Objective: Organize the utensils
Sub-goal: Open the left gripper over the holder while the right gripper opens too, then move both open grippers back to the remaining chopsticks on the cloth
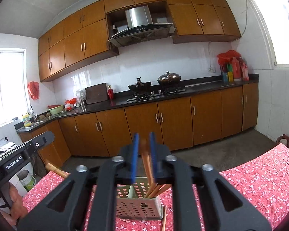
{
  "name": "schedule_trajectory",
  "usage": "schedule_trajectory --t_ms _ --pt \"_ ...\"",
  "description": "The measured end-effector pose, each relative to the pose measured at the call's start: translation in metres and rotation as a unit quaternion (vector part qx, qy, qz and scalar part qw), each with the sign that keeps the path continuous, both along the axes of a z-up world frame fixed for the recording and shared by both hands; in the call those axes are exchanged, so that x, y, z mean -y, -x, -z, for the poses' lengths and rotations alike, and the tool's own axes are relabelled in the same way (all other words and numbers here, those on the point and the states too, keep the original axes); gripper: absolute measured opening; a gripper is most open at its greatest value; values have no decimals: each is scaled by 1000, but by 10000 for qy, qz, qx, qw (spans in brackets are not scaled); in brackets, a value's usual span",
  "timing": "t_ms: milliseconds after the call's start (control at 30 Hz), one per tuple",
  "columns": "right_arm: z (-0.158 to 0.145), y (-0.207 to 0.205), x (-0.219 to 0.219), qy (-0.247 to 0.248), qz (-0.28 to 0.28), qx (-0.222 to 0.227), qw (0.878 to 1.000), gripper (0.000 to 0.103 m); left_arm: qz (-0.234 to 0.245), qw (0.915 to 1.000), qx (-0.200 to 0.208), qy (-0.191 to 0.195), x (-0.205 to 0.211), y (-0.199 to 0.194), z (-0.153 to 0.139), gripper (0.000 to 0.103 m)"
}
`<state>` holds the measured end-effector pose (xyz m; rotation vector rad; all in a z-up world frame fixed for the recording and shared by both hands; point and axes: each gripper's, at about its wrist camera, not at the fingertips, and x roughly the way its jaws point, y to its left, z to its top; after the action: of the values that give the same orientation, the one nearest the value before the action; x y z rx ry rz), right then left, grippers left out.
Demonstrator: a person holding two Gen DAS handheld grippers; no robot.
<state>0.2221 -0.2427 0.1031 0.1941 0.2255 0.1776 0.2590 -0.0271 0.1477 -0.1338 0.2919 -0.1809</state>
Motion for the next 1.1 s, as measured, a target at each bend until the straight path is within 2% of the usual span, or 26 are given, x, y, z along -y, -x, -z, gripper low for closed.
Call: schedule_trajectory --t_ms 200,333,400,467,567,667,767,933,1033,1100 --pt "-11 32 16 -15 110 138 9998 28 -154 9998 22 125 -15 20 -6 18" --pt "6 50 33 42 269 -147 9995 28 -281 9995 -120 72 -32 49 1 22" --pt "27 55 41 102 375 -460 9982 29 -385 9988 -293 10 -42 64 17 27" --pt "60 54 48 196 430 -1001 9938 29 -532 9971 -528 -130 -50 71 37 28" --pt "118 47 50 229 317 -1966 9797 29 -718 9909 -1034 -483 -58 75 85 28" --pt "169 45 39 -38 -234 -2801 9597 29 -863 9814 -1561 -712 -64 74 129 28" --pt "195 46 17 3 -564 -3151 9474 28 -732 9749 -2026 -568 -68 77 164 28" --pt "213 42 -12 402 -676 -3337 9394 26 -495 9688 -2396 -410 -57 80 191 29" --pt "219 42 -13 681 -502 -3303 9401 9 -363 9665 -2508 -400 -44 78 196 33" --pt "220 40 -5 609 -358 -3312 9409 8 -259 9652 -2564 -439 -36 77 200 33"
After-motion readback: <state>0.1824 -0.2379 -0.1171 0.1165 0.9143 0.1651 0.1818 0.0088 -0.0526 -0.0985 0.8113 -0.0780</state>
